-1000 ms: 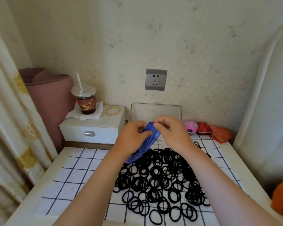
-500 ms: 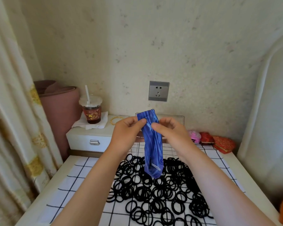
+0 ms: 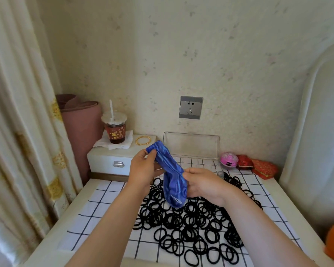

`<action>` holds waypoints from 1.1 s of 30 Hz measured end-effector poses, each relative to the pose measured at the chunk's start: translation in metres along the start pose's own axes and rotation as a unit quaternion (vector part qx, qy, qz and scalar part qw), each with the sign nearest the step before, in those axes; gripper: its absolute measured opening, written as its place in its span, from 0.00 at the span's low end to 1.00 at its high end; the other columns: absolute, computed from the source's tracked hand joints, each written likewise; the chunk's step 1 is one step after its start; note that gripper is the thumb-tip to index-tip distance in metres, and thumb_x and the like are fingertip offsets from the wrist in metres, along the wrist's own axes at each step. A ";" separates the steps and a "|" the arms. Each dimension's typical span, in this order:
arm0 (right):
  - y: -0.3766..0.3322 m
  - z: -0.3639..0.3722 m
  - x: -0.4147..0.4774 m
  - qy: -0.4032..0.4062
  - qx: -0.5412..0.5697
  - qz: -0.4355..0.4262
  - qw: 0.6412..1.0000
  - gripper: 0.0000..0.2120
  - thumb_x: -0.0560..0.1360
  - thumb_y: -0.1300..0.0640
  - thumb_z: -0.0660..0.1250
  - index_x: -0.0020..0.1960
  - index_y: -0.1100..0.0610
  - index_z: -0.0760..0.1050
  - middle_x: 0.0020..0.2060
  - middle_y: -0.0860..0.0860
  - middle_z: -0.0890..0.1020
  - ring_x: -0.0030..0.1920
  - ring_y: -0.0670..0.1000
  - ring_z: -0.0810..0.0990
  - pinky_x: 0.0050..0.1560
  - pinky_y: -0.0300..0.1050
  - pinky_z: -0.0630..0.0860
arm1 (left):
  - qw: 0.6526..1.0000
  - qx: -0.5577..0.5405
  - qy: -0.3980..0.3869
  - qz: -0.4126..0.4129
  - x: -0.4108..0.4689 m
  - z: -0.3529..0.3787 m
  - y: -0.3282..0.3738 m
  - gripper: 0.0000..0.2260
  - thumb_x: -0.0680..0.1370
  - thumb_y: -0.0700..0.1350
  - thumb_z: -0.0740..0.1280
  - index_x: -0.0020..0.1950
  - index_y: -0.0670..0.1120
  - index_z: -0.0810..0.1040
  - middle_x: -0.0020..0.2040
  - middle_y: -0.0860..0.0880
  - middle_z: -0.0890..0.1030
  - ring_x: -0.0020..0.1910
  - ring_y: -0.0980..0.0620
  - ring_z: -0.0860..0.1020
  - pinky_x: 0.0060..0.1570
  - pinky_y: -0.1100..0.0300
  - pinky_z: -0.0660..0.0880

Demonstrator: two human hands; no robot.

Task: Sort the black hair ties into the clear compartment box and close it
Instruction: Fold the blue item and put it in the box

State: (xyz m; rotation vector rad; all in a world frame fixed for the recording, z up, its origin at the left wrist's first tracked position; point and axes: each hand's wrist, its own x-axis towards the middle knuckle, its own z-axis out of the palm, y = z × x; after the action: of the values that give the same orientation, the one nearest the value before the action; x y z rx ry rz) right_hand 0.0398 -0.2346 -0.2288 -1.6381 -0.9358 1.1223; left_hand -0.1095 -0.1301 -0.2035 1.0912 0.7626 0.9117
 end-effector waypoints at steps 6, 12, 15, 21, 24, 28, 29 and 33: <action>0.007 -0.004 0.003 -0.086 0.093 0.029 0.992 0.13 0.83 0.57 0.62 0.62 0.61 0.79 0.50 0.55 0.85 0.49 0.54 0.82 0.53 0.51 0.78 | 1.000 0.003 -0.006 -0.021 0.016 0.002 -0.005 0.12 0.85 0.44 0.58 0.62 0.45 0.77 0.50 0.44 0.85 0.44 0.46 0.84 0.39 0.55 0.82; 0.006 -0.007 -0.001 -0.122 -0.144 0.038 0.981 0.09 0.80 0.58 0.66 0.59 0.58 0.80 0.54 0.57 0.85 0.51 0.52 0.83 0.62 0.55 0.78 | 0.999 0.042 -0.029 -0.018 0.021 0.007 -0.003 0.10 0.84 0.45 0.58 0.55 0.48 0.80 0.51 0.44 0.85 0.51 0.43 0.84 0.47 0.50 0.82; -0.007 -0.010 -0.009 -0.061 -0.248 0.014 0.967 0.07 0.79 0.55 0.68 0.56 0.50 0.79 0.52 0.50 0.85 0.50 0.47 0.84 0.56 0.48 0.82 | 0.994 0.098 -0.056 0.014 0.017 0.010 0.000 0.11 0.83 0.47 0.60 0.54 0.47 0.81 0.50 0.43 0.86 0.49 0.43 0.84 0.51 0.45 0.81; -0.033 -0.007 -0.017 0.048 -0.108 -0.137 0.983 0.15 0.74 0.53 0.67 0.61 0.45 0.76 0.53 0.41 0.83 0.55 0.42 0.81 0.55 0.41 0.74 | 0.982 0.127 -0.128 0.064 0.006 0.017 0.002 0.07 0.79 0.45 0.68 0.47 0.44 0.84 0.43 0.43 0.86 0.41 0.48 0.83 0.43 0.54 0.80; -0.038 0.000 -0.013 0.076 -0.024 -0.170 0.982 0.08 0.77 0.53 0.70 0.55 0.49 0.82 0.48 0.46 0.87 0.51 0.44 0.85 0.54 0.42 0.79 | 0.979 0.120 -0.142 0.083 0.003 0.018 -0.001 0.06 0.78 0.44 0.70 0.50 0.45 0.86 0.45 0.43 0.86 0.45 0.45 0.85 0.49 0.52 0.81; -0.034 -0.006 -0.005 0.106 0.072 -0.155 0.980 0.09 0.78 0.59 0.70 0.56 0.61 0.82 0.48 0.57 0.87 0.51 0.58 0.86 0.55 0.54 0.82 | 0.975 0.125 -0.184 0.024 0.010 0.006 -0.011 0.12 0.78 0.50 0.69 0.59 0.47 0.81 0.54 0.43 0.84 0.54 0.44 0.83 0.54 0.49 0.81; -0.034 -0.008 -0.004 0.099 0.103 -0.150 0.978 0.09 0.79 0.59 0.68 0.56 0.62 0.81 0.48 0.58 0.87 0.50 0.59 0.86 0.53 0.55 0.82 | 0.964 0.140 -0.224 -0.010 0.011 0.001 -0.015 0.16 0.78 0.53 0.68 0.61 0.47 0.79 0.56 0.44 0.84 0.56 0.44 0.82 0.57 0.49 0.79; -0.034 -0.018 -0.002 0.087 0.212 -0.131 0.965 0.06 0.80 0.59 0.66 0.53 0.58 0.80 0.45 0.56 0.86 0.42 0.55 0.85 0.41 0.52 0.81 | 0.899 0.238 -0.358 -0.084 0.005 -0.008 -0.031 0.17 0.77 0.51 0.67 0.61 0.44 0.80 0.57 0.46 0.84 0.60 0.48 0.81 0.68 0.50 0.70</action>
State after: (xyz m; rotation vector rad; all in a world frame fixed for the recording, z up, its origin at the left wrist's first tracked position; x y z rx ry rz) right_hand 0.0530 -0.2313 -0.1930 -1.2016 -0.7135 0.9054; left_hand -0.1071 -0.1284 -0.2363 1.6295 0.4449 0.1183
